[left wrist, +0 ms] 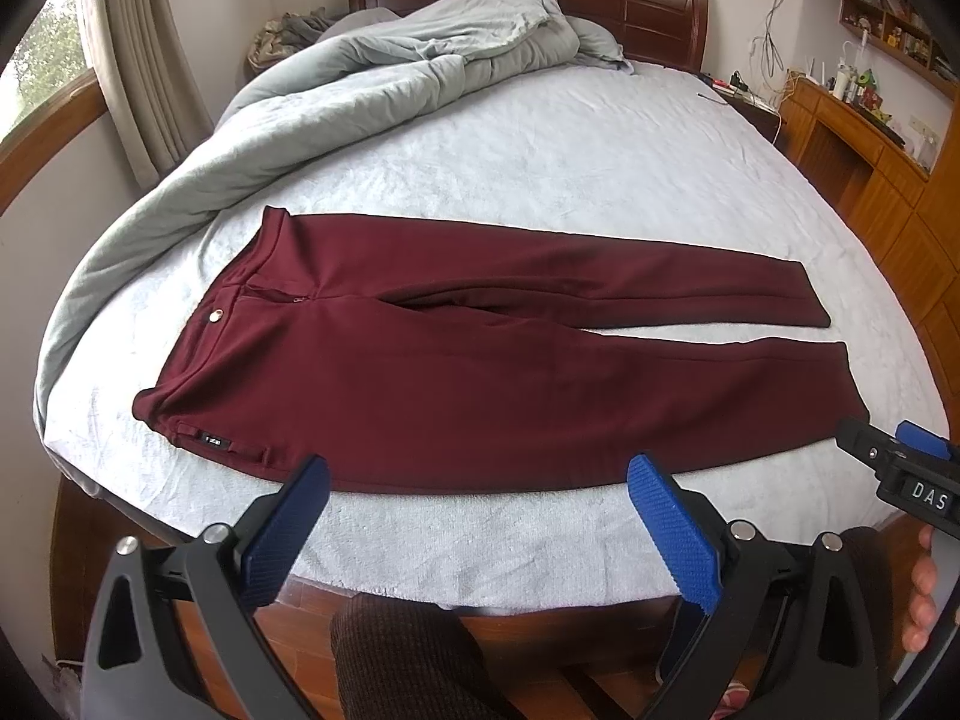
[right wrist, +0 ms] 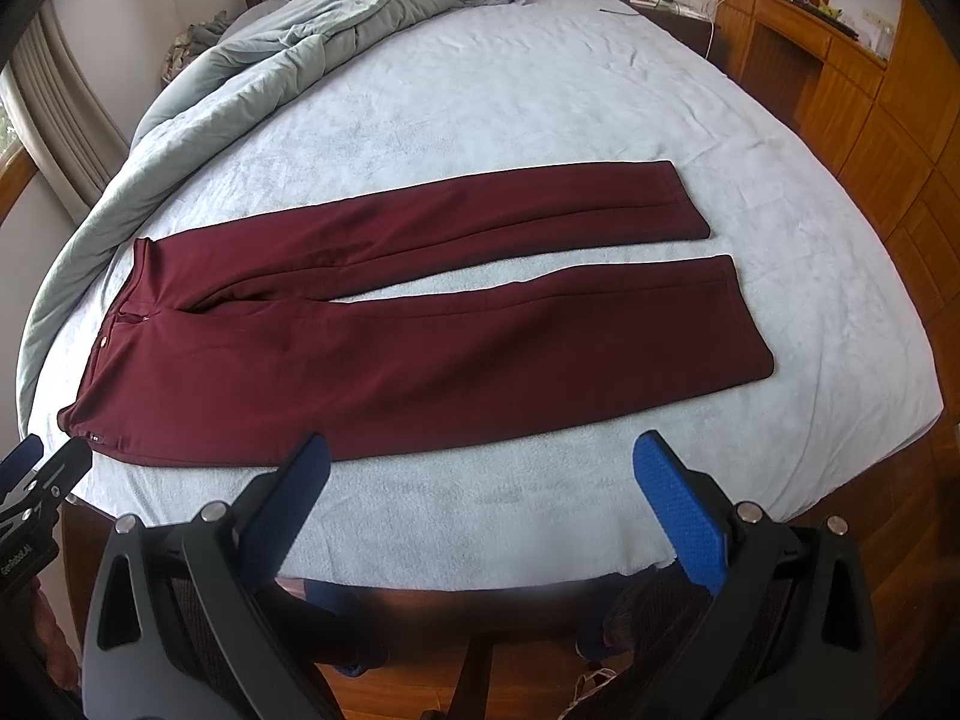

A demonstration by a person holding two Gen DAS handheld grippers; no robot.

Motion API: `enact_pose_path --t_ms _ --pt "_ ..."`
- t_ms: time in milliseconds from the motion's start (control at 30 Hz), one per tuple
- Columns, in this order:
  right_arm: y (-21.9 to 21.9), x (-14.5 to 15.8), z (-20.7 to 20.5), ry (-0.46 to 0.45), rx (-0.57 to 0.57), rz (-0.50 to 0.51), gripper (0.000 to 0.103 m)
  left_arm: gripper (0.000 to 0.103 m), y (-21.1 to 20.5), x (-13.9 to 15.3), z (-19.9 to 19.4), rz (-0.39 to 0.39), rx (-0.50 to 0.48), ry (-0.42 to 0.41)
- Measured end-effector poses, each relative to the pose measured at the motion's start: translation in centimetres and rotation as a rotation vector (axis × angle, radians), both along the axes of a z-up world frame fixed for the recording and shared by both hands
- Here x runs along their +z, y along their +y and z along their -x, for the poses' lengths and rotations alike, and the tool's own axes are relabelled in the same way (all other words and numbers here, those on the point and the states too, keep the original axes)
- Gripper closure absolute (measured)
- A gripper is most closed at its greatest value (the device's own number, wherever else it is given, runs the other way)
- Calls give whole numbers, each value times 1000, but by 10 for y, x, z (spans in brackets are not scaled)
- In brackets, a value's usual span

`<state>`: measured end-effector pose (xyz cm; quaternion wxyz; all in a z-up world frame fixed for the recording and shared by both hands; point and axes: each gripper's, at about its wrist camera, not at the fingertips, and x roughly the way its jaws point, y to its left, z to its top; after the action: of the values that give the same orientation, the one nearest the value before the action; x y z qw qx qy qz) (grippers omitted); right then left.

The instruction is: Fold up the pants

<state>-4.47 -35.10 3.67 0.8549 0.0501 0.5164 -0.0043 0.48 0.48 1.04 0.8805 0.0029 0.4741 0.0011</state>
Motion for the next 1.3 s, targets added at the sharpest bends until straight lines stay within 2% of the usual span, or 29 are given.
enact_pose_path --t_ms 900,1100,1300 --pt "1 -6 -8 8 13 7 2 4 -1 -6 -7 -6 -2 12" --pt "-31 -3 -41 -10 -12 9 2 4 -6 -9 -37 -1 -5 22" --pt "-85 -6 -111 -27 -46 45 2 4 -32 -14 -109 30 -7 9"
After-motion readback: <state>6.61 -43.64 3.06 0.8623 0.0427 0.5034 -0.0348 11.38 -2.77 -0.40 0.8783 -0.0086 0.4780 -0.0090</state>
